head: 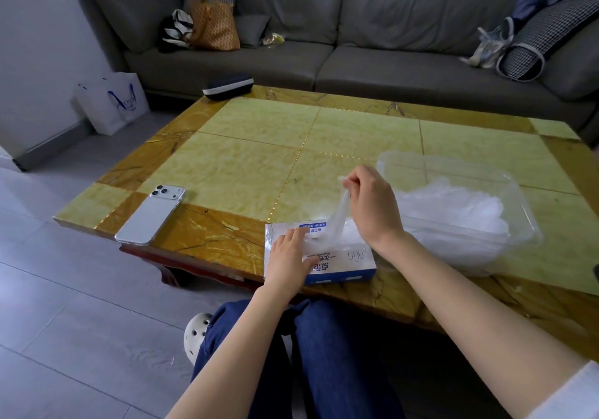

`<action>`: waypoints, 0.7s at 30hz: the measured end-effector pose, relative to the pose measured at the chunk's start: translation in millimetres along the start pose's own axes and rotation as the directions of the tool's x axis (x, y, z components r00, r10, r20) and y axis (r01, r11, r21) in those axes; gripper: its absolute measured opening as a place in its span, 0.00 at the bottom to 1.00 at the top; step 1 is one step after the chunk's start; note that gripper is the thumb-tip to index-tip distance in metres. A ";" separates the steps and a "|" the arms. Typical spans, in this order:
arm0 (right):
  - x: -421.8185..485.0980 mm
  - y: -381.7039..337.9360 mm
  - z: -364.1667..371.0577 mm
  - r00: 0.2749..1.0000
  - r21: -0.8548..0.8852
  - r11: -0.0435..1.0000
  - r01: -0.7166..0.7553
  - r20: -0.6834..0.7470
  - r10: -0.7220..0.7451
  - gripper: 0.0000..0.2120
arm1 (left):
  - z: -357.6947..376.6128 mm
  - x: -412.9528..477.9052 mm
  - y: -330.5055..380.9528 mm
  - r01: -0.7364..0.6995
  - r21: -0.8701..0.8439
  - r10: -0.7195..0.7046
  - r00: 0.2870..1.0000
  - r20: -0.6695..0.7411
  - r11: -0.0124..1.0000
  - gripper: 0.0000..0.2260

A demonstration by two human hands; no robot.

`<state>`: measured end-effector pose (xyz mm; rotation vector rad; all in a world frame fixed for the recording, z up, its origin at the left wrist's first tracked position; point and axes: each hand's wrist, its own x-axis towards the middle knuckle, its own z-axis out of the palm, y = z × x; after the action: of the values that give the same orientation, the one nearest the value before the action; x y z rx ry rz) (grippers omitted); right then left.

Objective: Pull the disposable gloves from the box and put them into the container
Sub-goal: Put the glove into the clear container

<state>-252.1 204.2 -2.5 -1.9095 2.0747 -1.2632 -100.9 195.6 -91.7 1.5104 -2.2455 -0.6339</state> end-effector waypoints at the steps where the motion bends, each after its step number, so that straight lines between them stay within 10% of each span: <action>1: 1.2 -0.4 -1.2 1.000 0.006 1.000 0.009 -0.019 -0.009 0.09 | -0.3 -0.1 0.4 0.001 0.005 -0.001 1.000 0.003 1.000 0.25; 9: -21.8 7.1 12.3 0.858 -0.129 0.965 -0.226 0.442 0.260 0.17 | -2.0 -0.3 3.9 0.026 0.015 -0.026 0.999 0.022 1.000 0.25; 21: 21.8 -1.4 -42.0 0.980 0.045 0.989 -0.139 0.149 0.131 0.11 | -12.2 3.2 7.6 0.035 -0.014 -0.033 0.992 0.121 0.999 0.27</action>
<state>-278.7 207.5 36.4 -1.7482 2.0352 -1.1060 -101.4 193.2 -77.2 1.5439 -2.3017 -0.7705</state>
